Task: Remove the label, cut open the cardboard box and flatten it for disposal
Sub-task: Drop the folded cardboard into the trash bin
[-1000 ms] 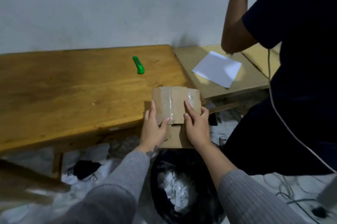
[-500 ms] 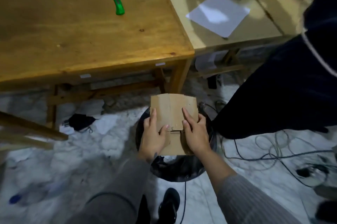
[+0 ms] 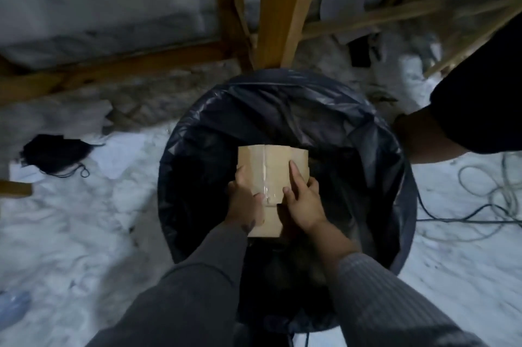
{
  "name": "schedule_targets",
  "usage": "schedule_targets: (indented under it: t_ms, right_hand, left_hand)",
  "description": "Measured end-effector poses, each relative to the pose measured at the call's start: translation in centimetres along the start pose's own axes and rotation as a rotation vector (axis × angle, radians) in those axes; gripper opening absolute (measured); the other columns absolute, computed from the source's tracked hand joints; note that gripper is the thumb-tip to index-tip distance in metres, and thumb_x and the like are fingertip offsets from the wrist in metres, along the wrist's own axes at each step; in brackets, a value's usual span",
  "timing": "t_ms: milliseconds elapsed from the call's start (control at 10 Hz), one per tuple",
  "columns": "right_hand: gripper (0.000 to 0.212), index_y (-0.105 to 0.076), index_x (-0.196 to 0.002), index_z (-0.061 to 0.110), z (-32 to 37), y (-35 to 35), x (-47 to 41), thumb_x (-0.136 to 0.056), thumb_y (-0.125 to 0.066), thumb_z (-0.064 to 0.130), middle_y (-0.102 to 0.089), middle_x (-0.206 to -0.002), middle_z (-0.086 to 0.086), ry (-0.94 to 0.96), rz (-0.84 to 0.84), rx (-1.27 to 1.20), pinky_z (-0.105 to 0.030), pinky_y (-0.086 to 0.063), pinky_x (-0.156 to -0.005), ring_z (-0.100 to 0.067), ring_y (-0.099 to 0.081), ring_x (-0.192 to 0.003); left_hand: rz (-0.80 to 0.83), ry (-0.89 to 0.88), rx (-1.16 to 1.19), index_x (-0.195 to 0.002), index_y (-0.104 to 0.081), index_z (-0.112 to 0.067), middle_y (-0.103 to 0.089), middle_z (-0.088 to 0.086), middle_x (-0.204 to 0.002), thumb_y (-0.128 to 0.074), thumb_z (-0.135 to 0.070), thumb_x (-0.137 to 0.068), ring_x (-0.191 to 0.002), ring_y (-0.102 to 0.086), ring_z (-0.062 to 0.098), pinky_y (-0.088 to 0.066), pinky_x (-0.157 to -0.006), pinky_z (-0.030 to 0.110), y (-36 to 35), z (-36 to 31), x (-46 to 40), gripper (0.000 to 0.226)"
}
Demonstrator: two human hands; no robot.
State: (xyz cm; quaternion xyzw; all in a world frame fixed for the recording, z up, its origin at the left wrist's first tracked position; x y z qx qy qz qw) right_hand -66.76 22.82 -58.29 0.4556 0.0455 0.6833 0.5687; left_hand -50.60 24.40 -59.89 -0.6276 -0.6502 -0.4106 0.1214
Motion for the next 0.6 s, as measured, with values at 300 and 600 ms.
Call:
schedule_targets:
  t_ms: [300, 600]
  right_hand:
    - [0.066, -0.003, -0.145, 0.048, -2.7, -4.8, -3.3, -0.096, -0.044, 0.036, 0.021, -0.156, -0.015, -0.16, 0.197, 0.204, -0.044, -0.006, -0.118, -0.037, 0.008, -0.145]
    - [0.062, -0.008, -0.148, 0.039, 10.8, 3.7, 8.1, -0.094, -0.039, 0.041, -0.008, -0.16, -0.009, -0.006, 0.236, 0.324, -0.039, -0.016, -0.115, -0.03, -0.005, -0.146]
  left_hand:
    - [0.146, 0.034, -0.243, -0.151, -0.02, -0.014, -0.025, 0.016, -0.153, -0.051, -0.012, -0.096, -0.139, -0.028, 0.03, -0.029, -0.105, 0.027, -3.4, 2.8, -4.4, 0.063]
    - [0.104, -0.086, -0.283, -0.148, -0.028, -0.013, -0.041, 0.015, -0.146, -0.05, -0.021, -0.096, -0.134, -0.039, 0.031, -0.031, -0.11, 0.032, 8.8, -9.1, 9.9, 0.057]
Point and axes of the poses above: each hand's wrist, its own x-axis away from the middle knuckle, its own y-axis out of the back of the hand, z = x × y, the point moved 10 cm from there along -x, towards the middle knuckle
